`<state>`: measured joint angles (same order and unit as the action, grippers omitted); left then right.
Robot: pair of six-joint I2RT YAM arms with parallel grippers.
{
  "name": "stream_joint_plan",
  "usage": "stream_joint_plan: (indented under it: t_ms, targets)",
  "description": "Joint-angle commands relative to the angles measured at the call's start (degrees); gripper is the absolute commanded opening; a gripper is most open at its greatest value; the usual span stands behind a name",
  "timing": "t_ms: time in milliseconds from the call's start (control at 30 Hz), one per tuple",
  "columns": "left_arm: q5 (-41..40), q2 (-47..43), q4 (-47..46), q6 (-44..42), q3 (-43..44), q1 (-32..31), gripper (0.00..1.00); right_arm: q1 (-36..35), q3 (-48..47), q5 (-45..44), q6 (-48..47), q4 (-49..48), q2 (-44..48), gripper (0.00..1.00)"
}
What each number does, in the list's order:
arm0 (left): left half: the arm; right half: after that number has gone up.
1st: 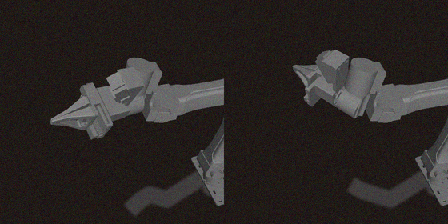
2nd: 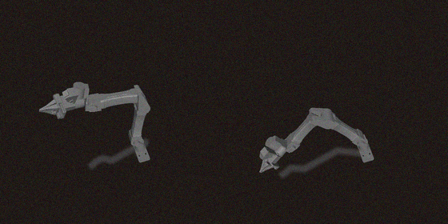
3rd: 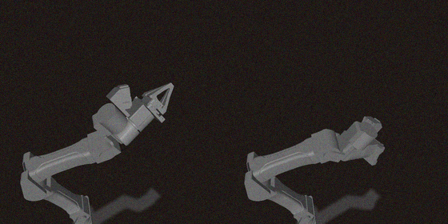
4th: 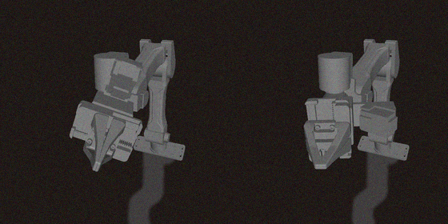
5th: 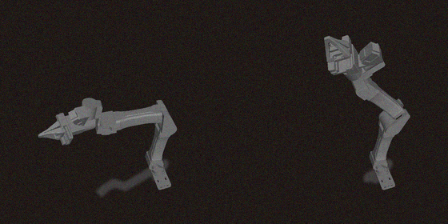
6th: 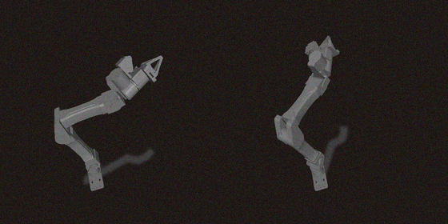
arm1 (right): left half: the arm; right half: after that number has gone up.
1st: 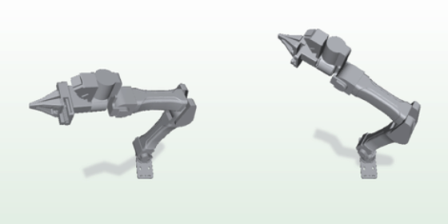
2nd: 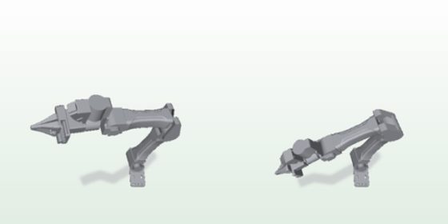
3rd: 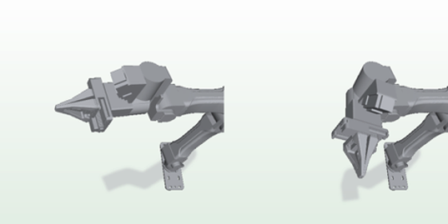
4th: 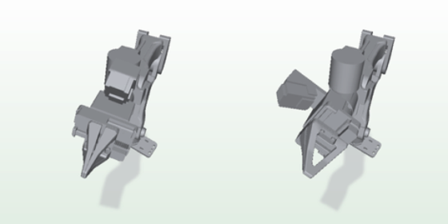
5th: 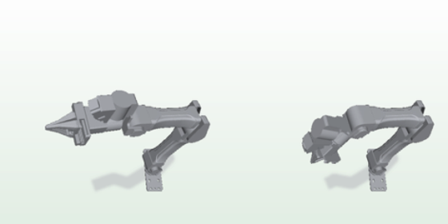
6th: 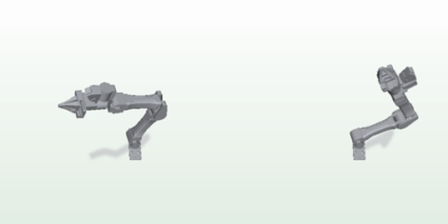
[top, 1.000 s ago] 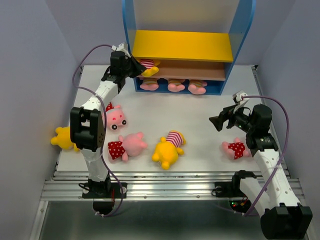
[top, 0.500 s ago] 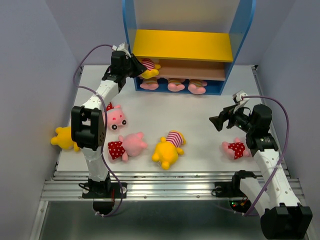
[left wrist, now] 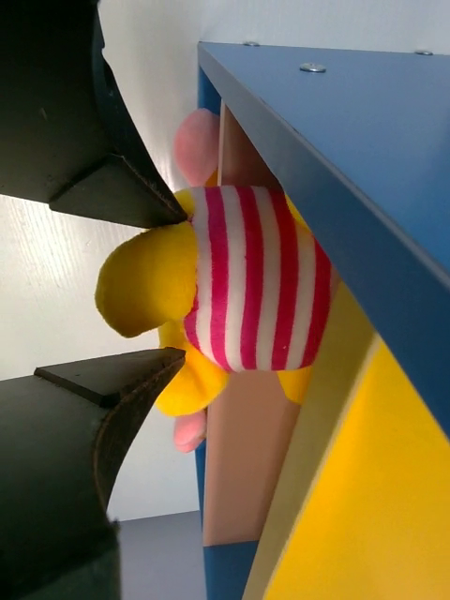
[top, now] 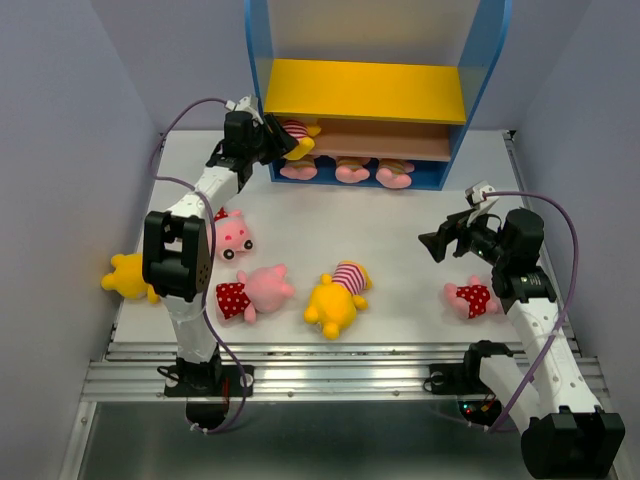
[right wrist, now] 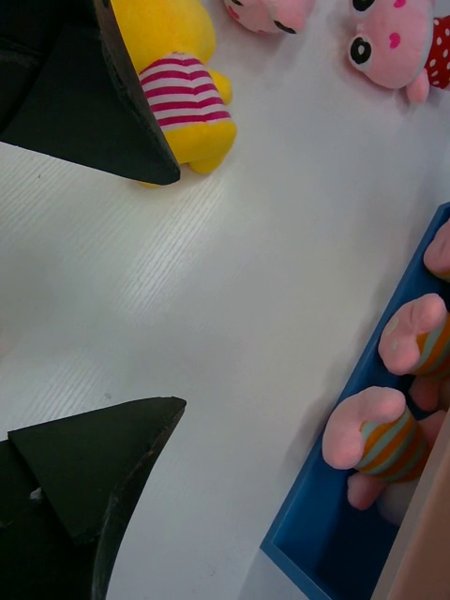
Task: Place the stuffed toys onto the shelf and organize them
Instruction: Place the stuffed toy onto shelf
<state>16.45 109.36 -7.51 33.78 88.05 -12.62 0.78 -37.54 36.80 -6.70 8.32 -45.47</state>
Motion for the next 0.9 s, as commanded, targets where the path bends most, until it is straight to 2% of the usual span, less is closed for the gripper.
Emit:
stream_joint_plan:
  t_ms: [0,67,167,200,500,700,867]
  targets:
    - [0.3,-4.9,-3.6,-0.9,-2.9,0.2,0.66,0.4,0.1,-0.5,-1.0,-3.0,0.1,1.0]
    - [0.5,-5.6,-4.5,-0.9,-3.5,0.2,0.71,0.4,0.1,-0.5,-1.0,-3.0,0.2,1.0]
    - [0.7,-6.6,-4.5,-1.2,-3.9,0.2,0.73,0.4,0.2,-0.4,-1.0,-3.0,0.2,1.0]
    - [0.3,-7.2,-4.4,-1.4,-4.1,0.2,0.78,0.4,0.3,-0.5,-1.1,-3.0,0.1,1.0]
    - [-0.7,-9.9,-4.5,-2.5,-6.1,0.2,0.78,0.4,0.3,-0.4,-1.2,-3.1,0.1,1.0]
    - [-1.8,-10.4,-4.7,-2.3,-7.6,0.2,0.66,0.4,0.4,-0.5,-1.2,-3.0,0.1,1.0]
    - [-1.6,-10.3,-5.3,-2.5,-8.5,0.2,0.47,0.4,0.3,-0.5,-1.3,-3.0,0.0,1.0]
